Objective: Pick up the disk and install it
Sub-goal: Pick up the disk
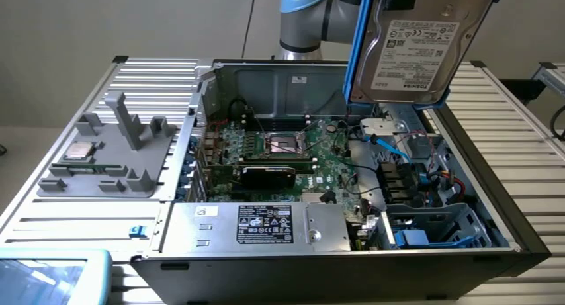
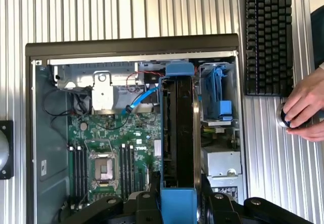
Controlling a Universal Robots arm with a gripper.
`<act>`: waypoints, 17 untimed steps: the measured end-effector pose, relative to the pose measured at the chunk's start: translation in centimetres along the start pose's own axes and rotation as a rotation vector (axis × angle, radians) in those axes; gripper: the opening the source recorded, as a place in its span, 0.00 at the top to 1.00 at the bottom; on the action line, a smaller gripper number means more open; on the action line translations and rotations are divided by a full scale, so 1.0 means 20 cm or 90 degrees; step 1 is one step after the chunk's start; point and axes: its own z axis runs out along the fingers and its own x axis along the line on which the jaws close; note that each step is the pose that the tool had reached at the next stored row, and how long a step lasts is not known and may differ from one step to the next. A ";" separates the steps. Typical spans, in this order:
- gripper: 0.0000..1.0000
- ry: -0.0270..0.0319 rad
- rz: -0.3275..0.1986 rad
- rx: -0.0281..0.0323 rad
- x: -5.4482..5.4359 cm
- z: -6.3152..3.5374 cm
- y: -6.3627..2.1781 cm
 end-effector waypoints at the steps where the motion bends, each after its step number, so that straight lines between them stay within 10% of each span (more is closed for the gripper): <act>1: 0.63 0.0003 0.001 0.0001 0.00 0.000 0.000; 17: 0.63 0.0005 0.008 0.0061 -0.09 0.004 0.053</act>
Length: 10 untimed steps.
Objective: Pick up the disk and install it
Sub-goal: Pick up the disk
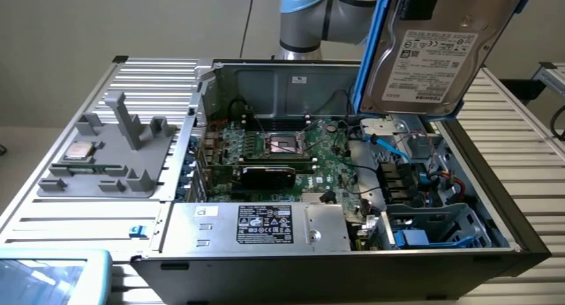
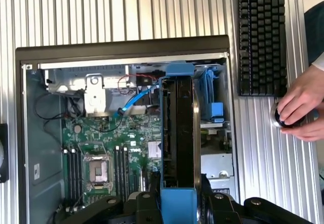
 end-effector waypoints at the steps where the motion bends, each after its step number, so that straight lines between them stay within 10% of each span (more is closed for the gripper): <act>1: 0.63 0.0000 0.000 0.0005 0.00 0.001 0.009; 10: 0.63 0.0059 0.000 0.0077 -0.03 0.007 0.108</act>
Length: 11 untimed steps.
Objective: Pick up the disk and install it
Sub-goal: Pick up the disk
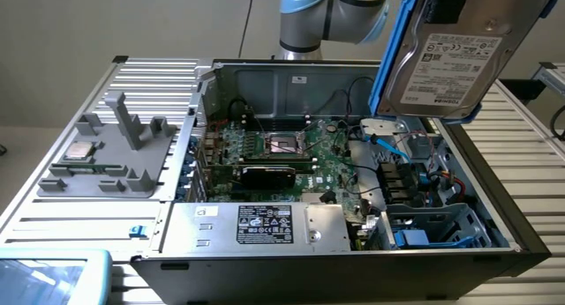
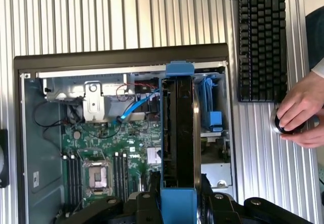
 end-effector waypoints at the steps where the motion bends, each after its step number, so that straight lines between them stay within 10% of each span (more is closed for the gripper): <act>1: 0.63 0.0005 0.000 0.0014 0.00 0.000 0.012; 11: 0.63 0.0009 0.000 0.0158 -0.08 0.004 0.097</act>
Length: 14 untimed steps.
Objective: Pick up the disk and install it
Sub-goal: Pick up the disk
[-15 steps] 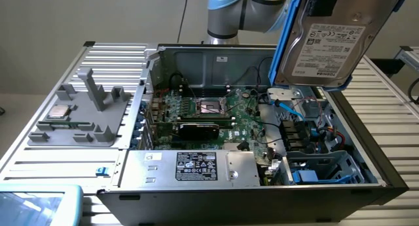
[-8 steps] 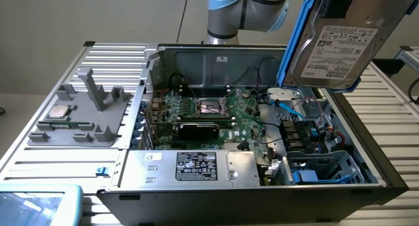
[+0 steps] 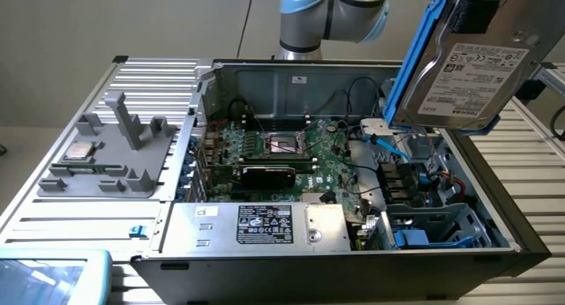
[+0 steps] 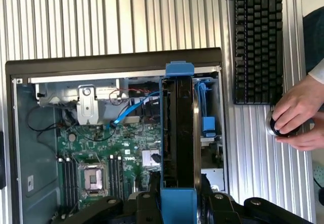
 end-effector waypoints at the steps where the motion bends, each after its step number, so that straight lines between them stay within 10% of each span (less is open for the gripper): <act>1: 0.63 0.0001 0.000 0.0019 -0.01 0.000 0.009; 8: 0.63 0.0004 0.000 0.0137 -0.10 0.004 0.068; 14: 0.63 0.0003 0.000 0.0154 -0.19 0.028 0.153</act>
